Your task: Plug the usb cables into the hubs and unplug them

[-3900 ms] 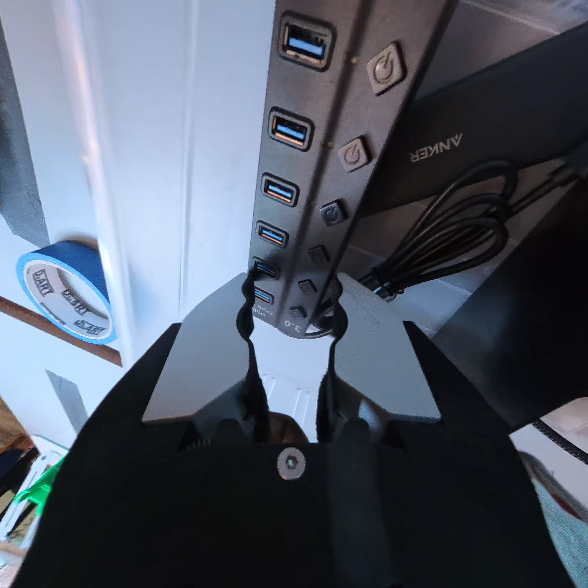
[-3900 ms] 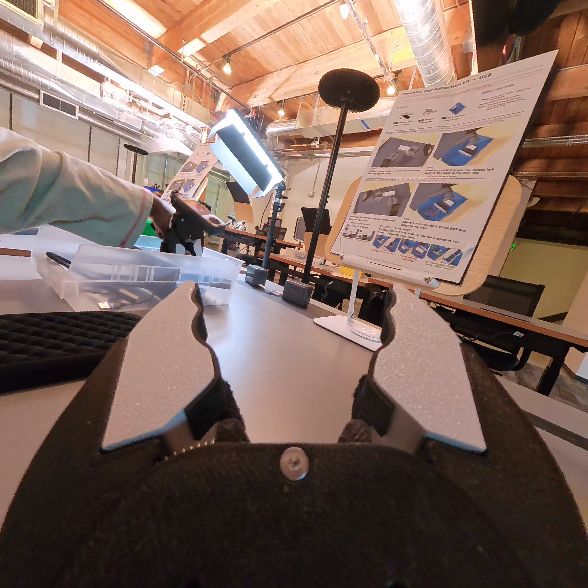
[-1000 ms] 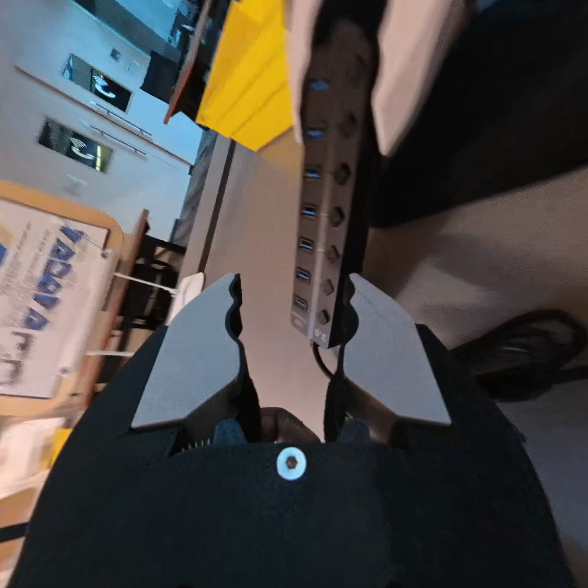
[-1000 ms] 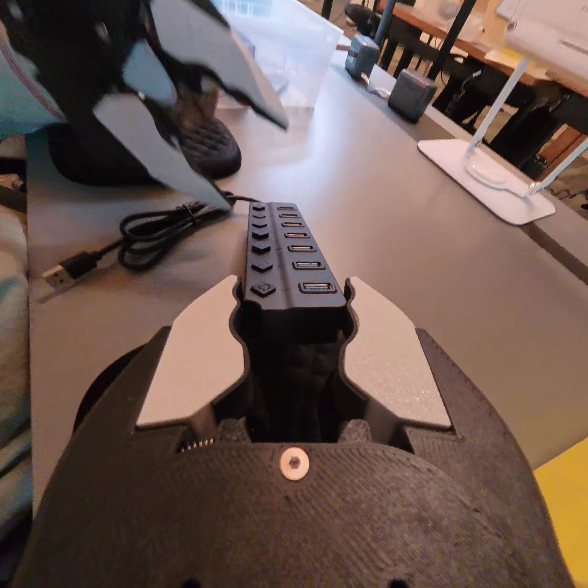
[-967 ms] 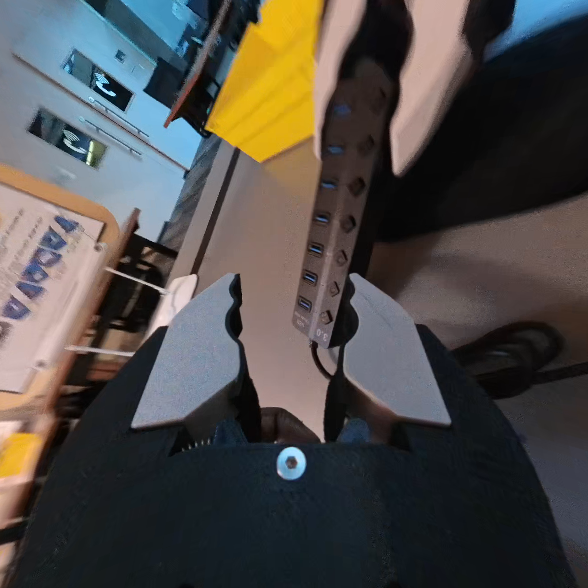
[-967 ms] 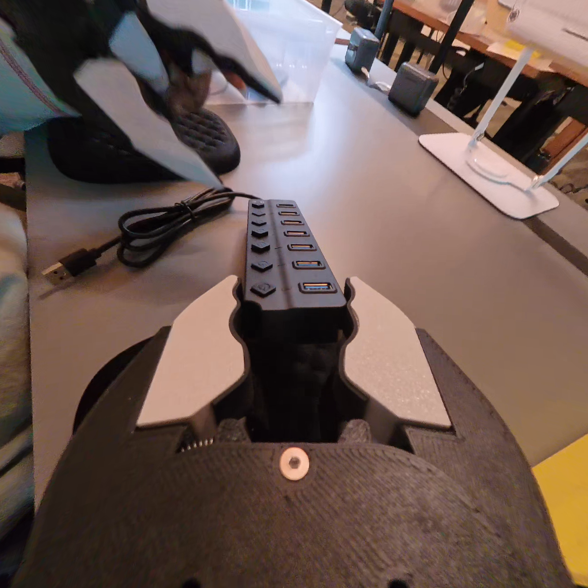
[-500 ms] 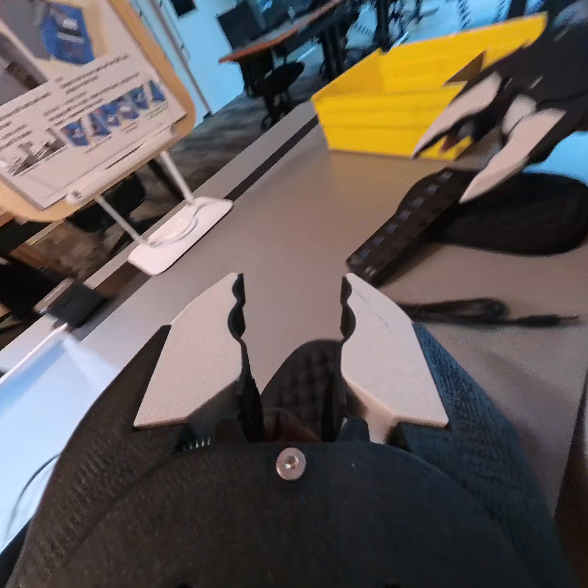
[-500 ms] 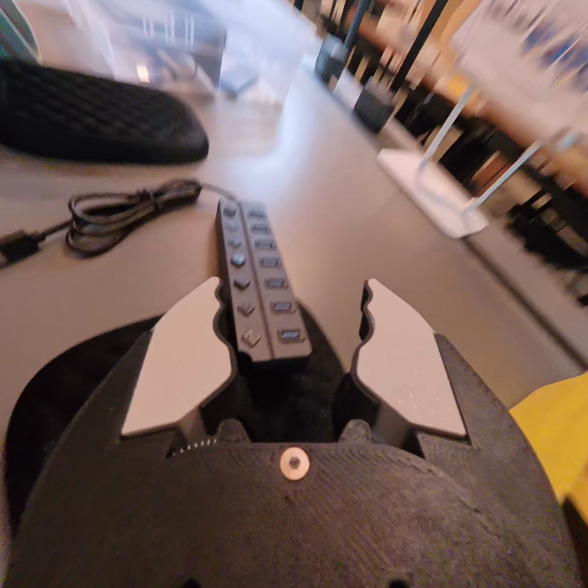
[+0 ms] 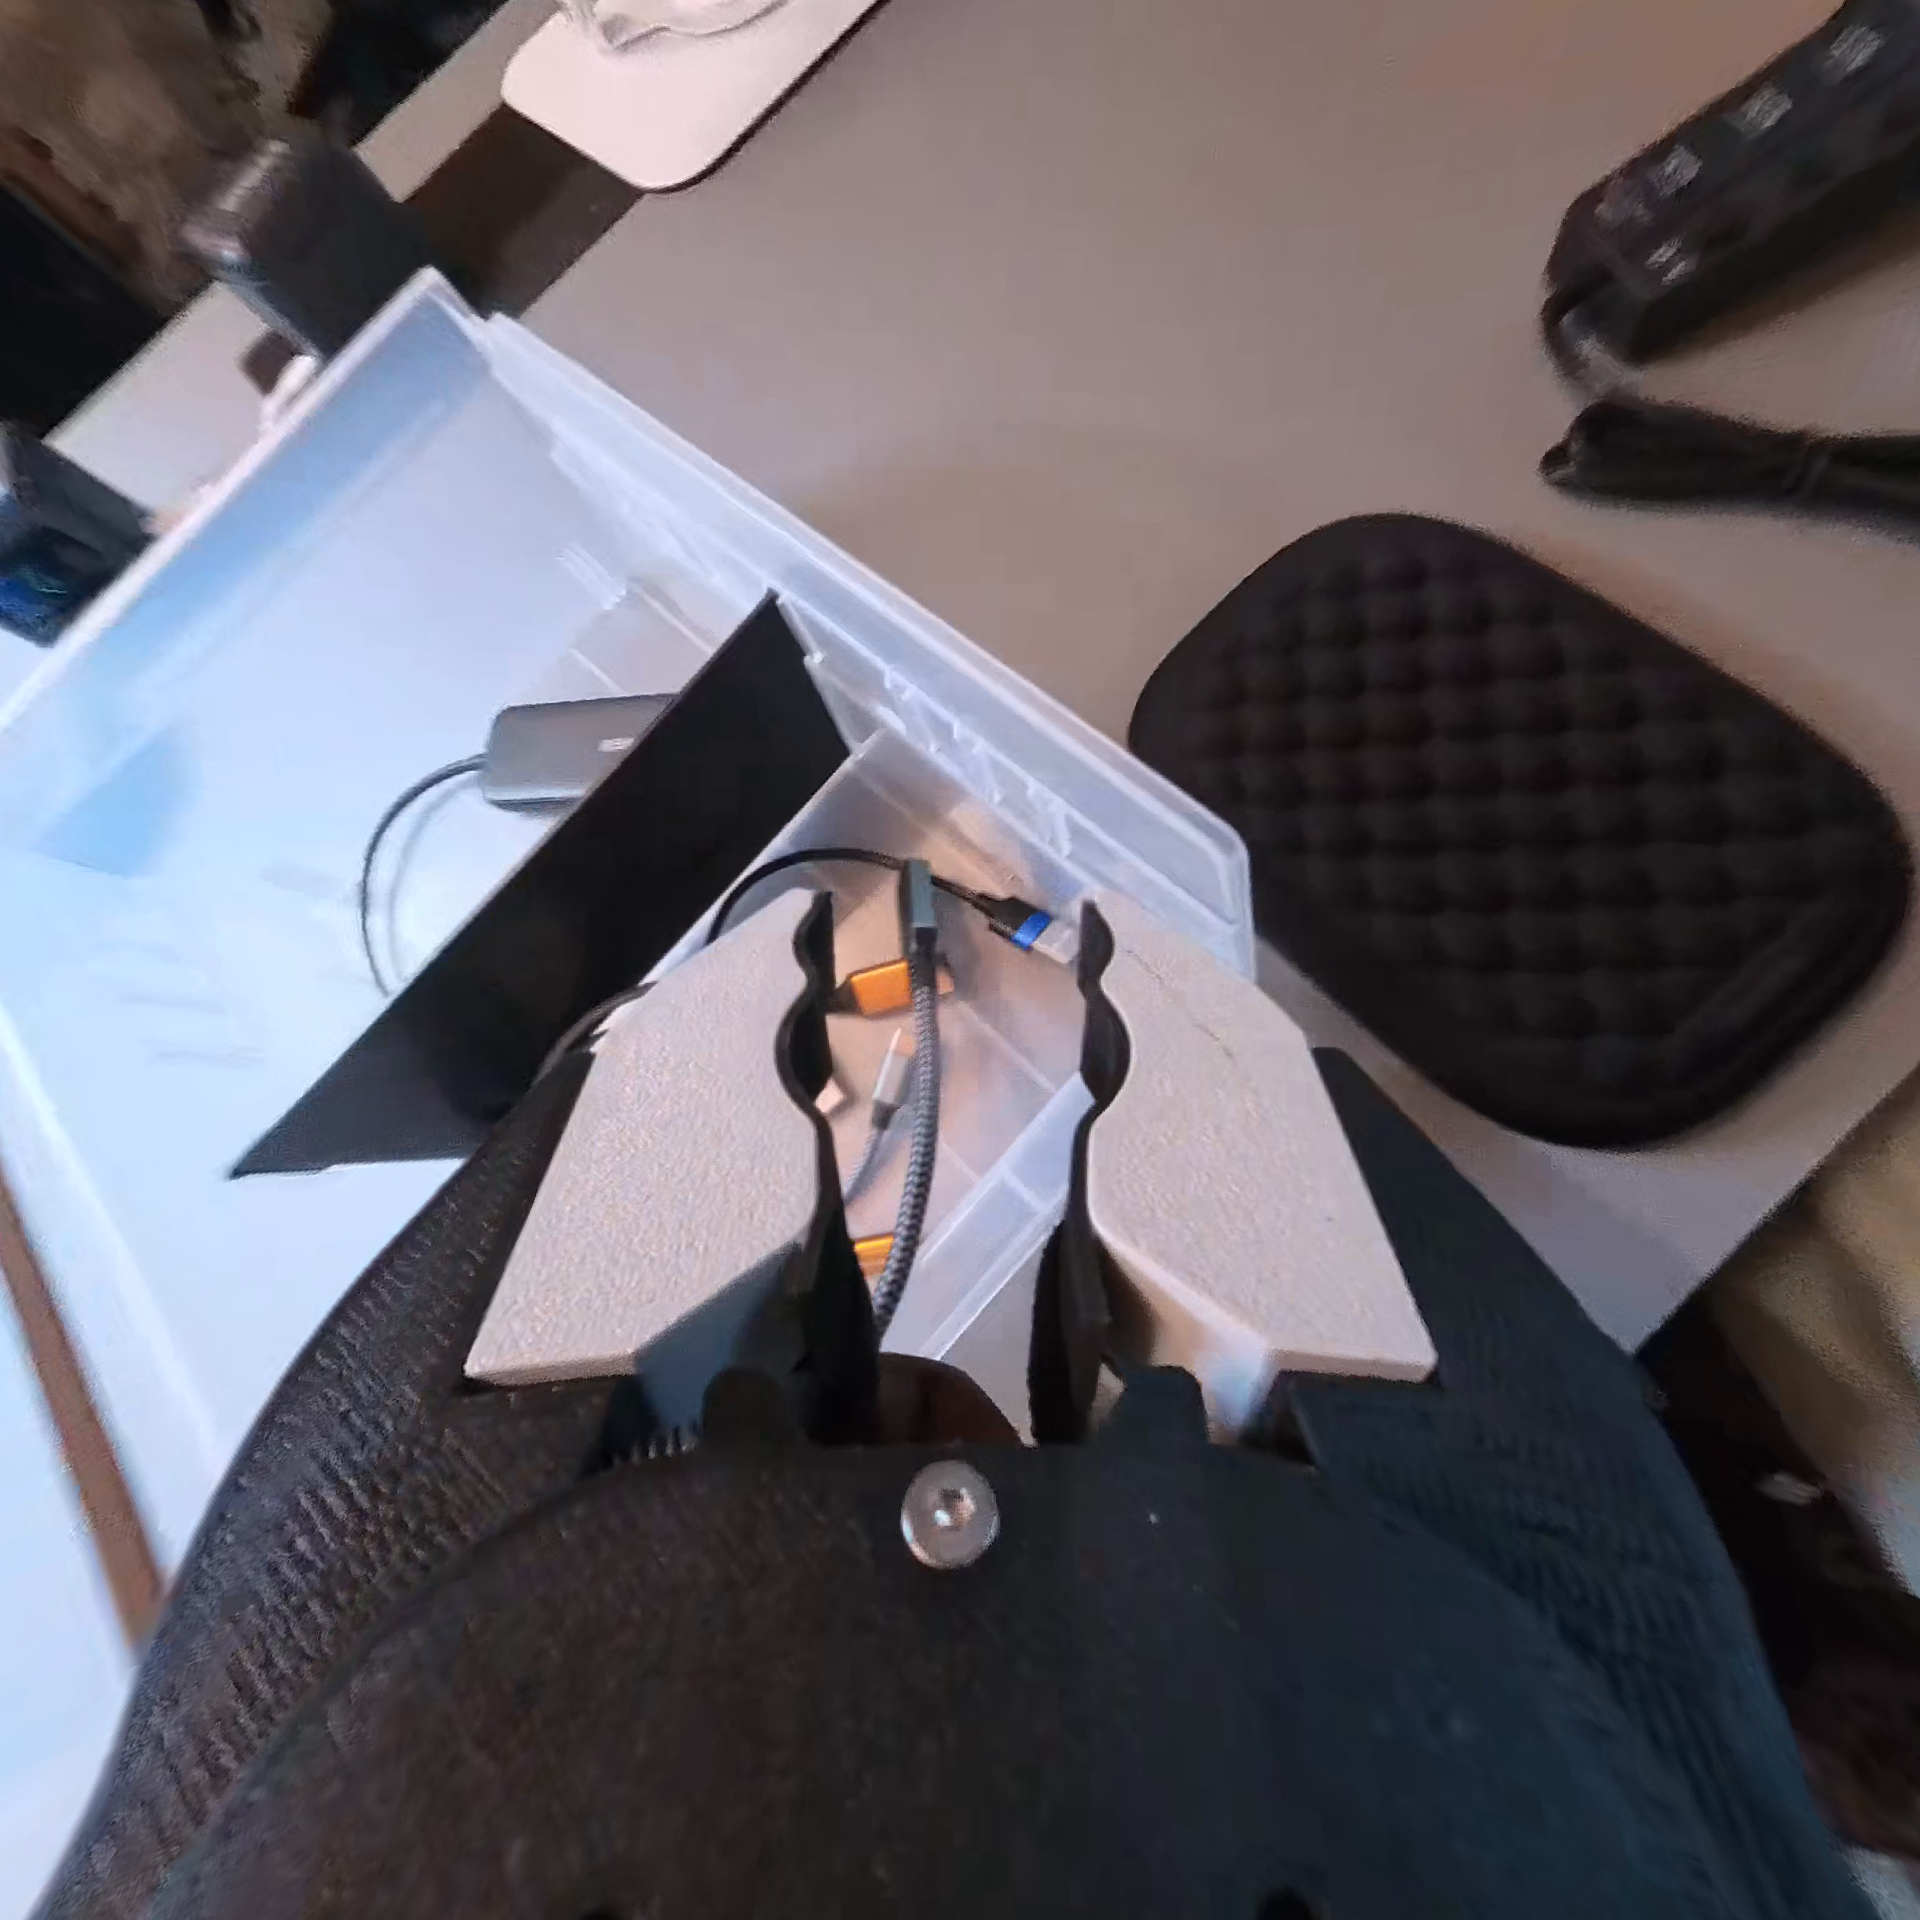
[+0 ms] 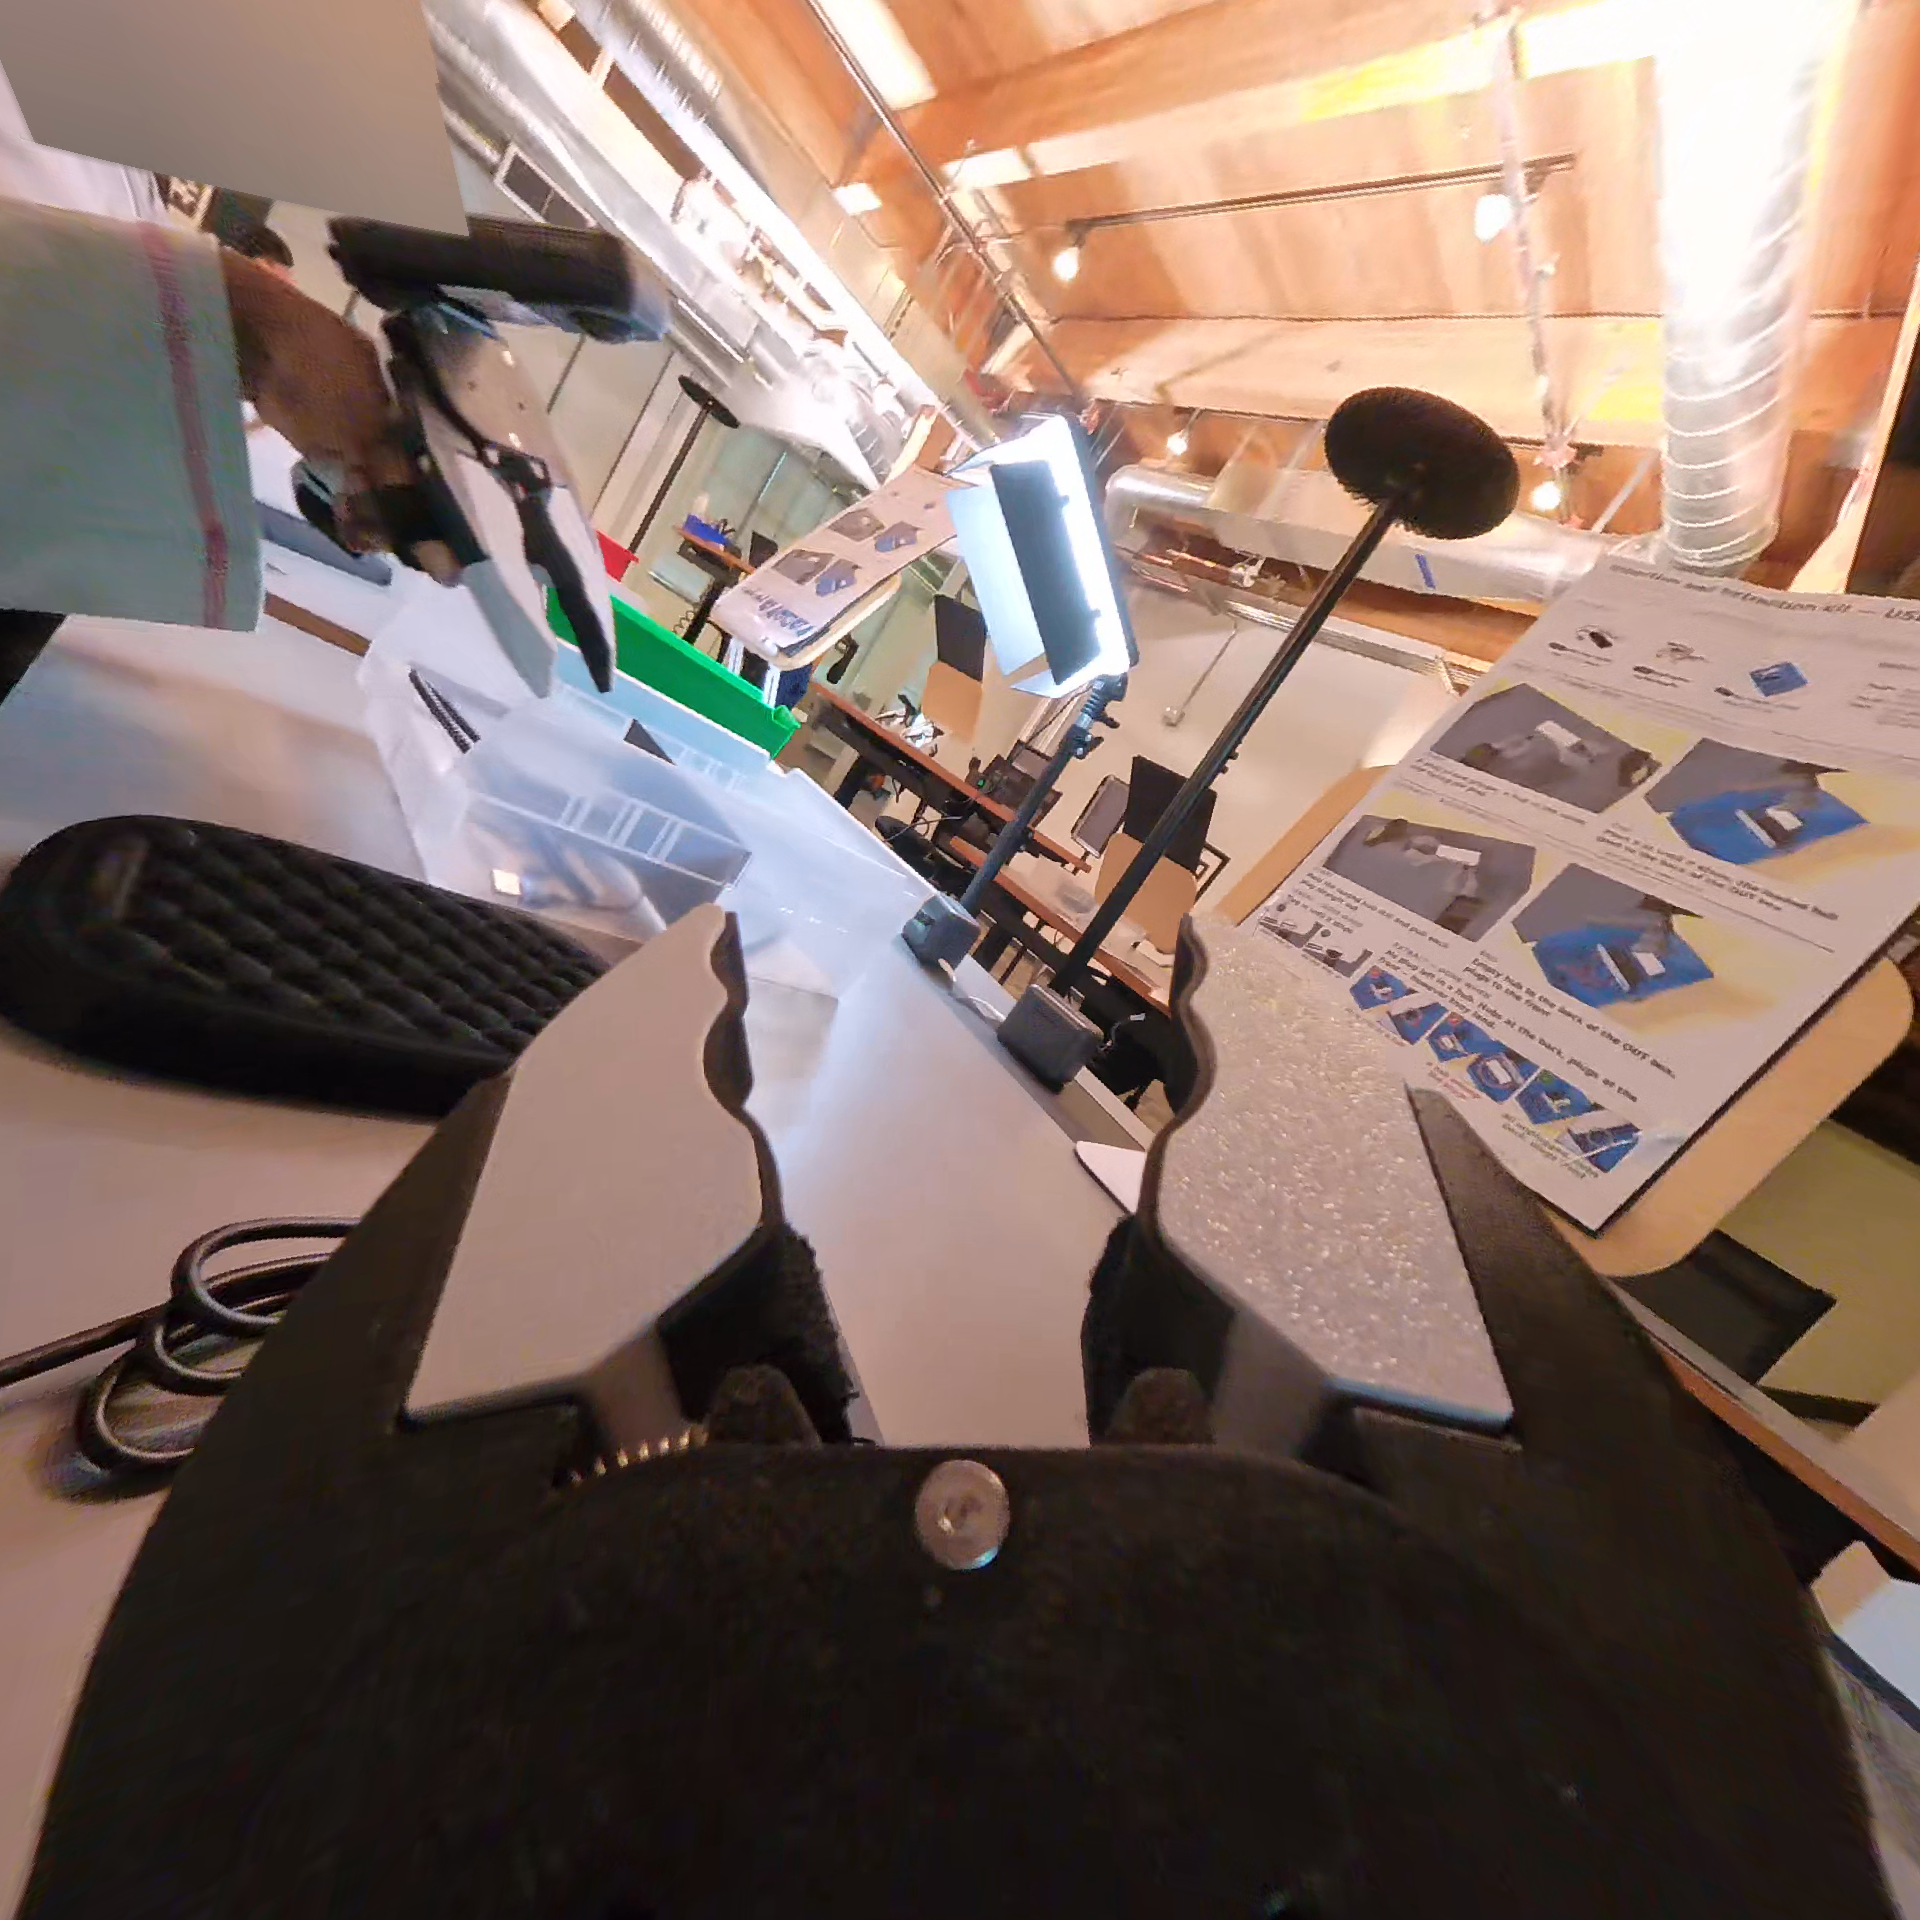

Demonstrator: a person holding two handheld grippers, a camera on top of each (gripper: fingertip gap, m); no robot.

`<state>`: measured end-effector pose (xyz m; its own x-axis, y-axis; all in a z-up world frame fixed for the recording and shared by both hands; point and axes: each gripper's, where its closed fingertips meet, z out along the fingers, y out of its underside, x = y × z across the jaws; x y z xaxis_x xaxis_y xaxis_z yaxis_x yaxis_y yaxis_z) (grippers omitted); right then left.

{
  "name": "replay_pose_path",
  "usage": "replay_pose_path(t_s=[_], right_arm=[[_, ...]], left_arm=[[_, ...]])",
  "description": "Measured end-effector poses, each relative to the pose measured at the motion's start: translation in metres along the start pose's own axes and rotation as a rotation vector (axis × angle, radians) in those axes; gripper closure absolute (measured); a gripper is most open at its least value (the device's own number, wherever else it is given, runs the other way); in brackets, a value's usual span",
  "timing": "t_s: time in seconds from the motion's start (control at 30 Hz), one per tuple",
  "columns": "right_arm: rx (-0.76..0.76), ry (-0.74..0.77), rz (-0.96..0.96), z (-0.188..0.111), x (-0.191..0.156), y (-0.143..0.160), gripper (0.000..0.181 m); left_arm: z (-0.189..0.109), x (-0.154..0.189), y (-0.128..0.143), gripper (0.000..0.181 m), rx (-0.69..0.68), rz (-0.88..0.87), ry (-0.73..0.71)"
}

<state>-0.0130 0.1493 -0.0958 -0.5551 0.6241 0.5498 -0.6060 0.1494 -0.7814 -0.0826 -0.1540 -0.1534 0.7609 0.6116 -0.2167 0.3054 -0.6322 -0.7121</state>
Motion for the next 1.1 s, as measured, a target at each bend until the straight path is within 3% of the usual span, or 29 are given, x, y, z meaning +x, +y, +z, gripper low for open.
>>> replay_pose_path(t_s=[0.07,0.13,0.23,0.5,0.67,0.87,1.1], right_arm=[[0.004,0.004,0.007,-0.001,0.001,0.0,0.104],[0.025,0.018,0.018,-0.003,0.004,-0.002,0.106],[0.024,0.012,0.007,-0.003,0.002,-0.001,0.106],[-0.006,-0.004,-0.024,0.0,-0.002,0.003,0.107],[-0.013,0.008,-0.035,-0.001,0.0,0.003,0.108],[-0.022,0.016,-0.044,-0.001,0.001,0.003,0.108],[-0.043,0.027,-0.061,0.001,0.002,0.001,0.109]], left_arm=[[0.001,-0.002,0.0,0.14,-0.002,-0.054,0.065],[0.008,-0.006,0.019,0.142,-0.139,-0.115,0.122],[0.025,-0.023,0.051,0.144,-0.335,-0.13,0.087],[0.054,-0.009,0.064,0.147,-0.419,-0.099,0.167],[0.057,-0.01,0.067,0.172,-0.417,-0.096,0.112],[0.032,-0.031,0.032,0.173,-0.204,-0.08,-0.094],[-0.056,-0.055,-0.069,0.173,0.392,0.078,-0.546]])
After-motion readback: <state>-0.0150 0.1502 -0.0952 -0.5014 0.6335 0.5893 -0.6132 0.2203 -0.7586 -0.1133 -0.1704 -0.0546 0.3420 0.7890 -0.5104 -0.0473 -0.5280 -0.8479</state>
